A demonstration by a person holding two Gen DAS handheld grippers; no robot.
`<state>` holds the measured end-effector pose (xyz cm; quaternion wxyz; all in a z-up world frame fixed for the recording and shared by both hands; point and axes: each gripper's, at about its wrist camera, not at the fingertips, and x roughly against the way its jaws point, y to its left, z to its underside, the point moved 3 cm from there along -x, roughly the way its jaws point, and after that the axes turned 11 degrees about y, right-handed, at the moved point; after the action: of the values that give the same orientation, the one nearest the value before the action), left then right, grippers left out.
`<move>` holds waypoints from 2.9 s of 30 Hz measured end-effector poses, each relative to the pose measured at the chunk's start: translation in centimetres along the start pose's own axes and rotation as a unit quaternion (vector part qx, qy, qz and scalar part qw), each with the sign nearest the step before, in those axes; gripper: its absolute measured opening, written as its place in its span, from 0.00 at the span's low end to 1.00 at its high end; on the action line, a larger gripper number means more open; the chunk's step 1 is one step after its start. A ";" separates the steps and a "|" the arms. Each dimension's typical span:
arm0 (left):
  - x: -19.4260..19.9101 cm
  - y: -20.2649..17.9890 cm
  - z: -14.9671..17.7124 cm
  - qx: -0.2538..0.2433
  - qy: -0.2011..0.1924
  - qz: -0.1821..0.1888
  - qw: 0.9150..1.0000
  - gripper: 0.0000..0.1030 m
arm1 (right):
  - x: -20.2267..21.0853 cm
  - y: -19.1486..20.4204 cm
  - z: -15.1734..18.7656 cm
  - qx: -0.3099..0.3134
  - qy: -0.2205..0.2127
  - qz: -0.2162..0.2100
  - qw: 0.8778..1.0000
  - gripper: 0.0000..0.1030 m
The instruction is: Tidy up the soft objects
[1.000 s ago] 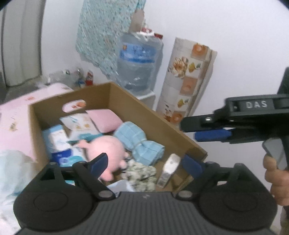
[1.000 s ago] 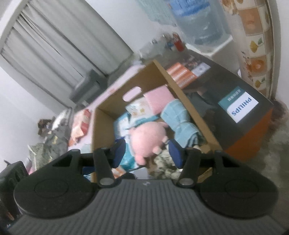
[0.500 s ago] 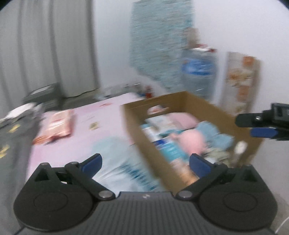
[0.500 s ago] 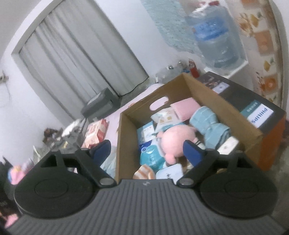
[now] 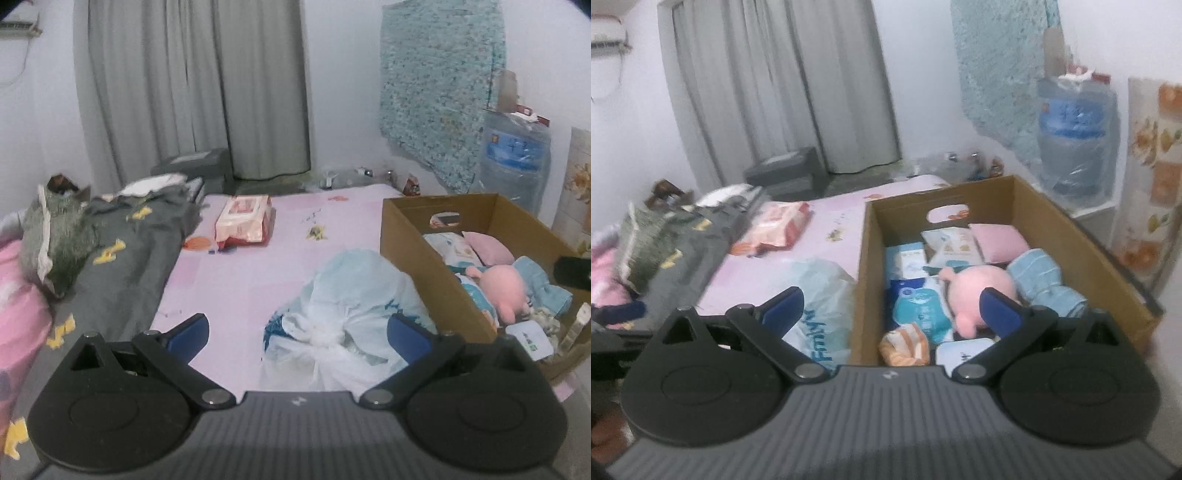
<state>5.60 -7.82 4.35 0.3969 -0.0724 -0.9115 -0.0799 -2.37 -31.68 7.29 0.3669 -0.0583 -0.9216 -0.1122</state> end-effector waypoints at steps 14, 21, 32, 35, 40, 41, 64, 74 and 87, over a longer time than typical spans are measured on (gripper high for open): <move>-1.3 -1.7 2.4 0.001 0.069 0.050 0.996 1.00 | -0.7 -0.6 2.3 -0.037 0.074 0.056 0.995 0.99; -1.2 -3.1 2.8 -0.002 0.086 0.049 0.995 1.00 | -1.4 0.2 3.8 0.010 0.105 0.062 0.993 0.99; -1.7 -3.0 2.6 0.019 0.105 0.051 0.993 1.00 | -2.2 0.7 4.1 0.016 0.131 0.028 0.991 0.99; -1.9 -2.7 2.6 0.023 0.108 0.049 0.993 1.00 | -2.5 1.3 4.1 0.027 0.136 0.028 0.990 0.99; -1.9 -1.9 2.7 0.035 0.107 0.045 0.993 1.00 | -3.1 2.1 3.6 0.033 0.137 0.021 0.990 0.99; -1.9 -1.7 2.7 0.036 0.105 0.045 0.993 1.00 | -3.3 2.3 3.4 0.033 0.136 0.020 0.990 0.99; -1.8 -1.7 3.1 0.016 0.108 0.050 0.993 1.00 | -4.2 2.5 3.6 0.034 0.148 0.049 0.987 0.99; -1.9 -2.8 3.6 0.006 0.120 0.062 0.991 1.00 | -3.8 1.4 4.4 0.021 0.162 0.061 0.985 0.99; -2.2 -3.8 3.8 0.003 0.131 0.073 0.989 1.00 | -3.7 0.3 4.9 0.016 0.171 0.073 0.983 0.99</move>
<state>3.63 -10.88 -0.10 0.5178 -0.1263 -0.8442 -0.0573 -2.89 -30.22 1.35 0.5267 -0.0993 -0.8405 -0.0792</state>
